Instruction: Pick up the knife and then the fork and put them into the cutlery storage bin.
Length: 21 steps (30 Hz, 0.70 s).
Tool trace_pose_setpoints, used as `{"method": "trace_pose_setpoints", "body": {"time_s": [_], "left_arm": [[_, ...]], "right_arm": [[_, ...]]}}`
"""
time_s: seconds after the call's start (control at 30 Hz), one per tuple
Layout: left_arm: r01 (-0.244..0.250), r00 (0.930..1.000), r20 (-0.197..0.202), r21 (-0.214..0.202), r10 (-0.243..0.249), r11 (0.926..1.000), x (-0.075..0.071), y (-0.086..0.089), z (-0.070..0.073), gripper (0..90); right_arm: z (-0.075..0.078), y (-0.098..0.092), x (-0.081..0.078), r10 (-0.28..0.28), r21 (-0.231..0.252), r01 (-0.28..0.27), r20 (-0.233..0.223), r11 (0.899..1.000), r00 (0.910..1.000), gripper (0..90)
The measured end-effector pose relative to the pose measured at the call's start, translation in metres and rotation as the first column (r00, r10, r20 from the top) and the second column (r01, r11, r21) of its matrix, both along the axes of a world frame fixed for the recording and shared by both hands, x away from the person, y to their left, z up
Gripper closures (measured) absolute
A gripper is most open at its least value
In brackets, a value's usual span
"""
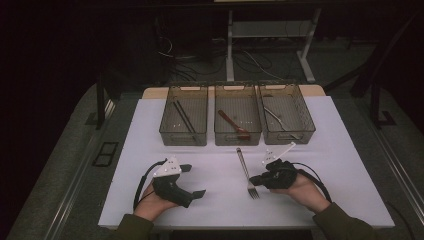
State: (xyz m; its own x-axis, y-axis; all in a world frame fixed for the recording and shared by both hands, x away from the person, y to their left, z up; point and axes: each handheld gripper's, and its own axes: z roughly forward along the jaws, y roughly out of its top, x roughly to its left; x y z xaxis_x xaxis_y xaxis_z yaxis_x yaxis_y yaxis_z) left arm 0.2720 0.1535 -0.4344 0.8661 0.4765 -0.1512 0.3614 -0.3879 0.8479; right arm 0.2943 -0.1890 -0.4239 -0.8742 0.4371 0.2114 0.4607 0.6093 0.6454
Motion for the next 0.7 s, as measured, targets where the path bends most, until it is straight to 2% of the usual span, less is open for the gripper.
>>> {"method": "trace_pose_setpoints", "body": {"time_s": [0.23, 0.4, 0.53, 0.7], "left_arm": [[0.0, 1.0, 0.001, 0.0, 0.0, 1.0, 0.0, 0.0, 0.0, 0.1], [0.0, 1.0, 0.002, 0.001, 0.0, 1.0, 0.0, 0.0, 0.0, 0.1], [0.0, 1.0, 0.003, 0.001, 0.0, 1.0, 0.0, 0.001, 0.0, 0.1], [-0.001, 1.0, 0.002, 0.0, 0.001, 1.0, 0.0, 0.001, 0.0, 0.1]], "right_arm": [[-0.002, 0.017, -0.011, 0.058, -0.028, -0.059, -0.025, 0.998, 0.998, 88.8], [-0.006, 0.023, -0.016, 0.114, -0.08, -0.113, 0.002, 0.99, 0.9935, 88.8], [-0.006, 0.024, -0.018, 0.123, -0.113, -0.122, -0.001, 0.986, 0.9924, 88.8], [-0.004, 0.023, -0.019, 0.118, -0.131, -0.117, 0.003, 0.984, 0.993, 88.9]]}}
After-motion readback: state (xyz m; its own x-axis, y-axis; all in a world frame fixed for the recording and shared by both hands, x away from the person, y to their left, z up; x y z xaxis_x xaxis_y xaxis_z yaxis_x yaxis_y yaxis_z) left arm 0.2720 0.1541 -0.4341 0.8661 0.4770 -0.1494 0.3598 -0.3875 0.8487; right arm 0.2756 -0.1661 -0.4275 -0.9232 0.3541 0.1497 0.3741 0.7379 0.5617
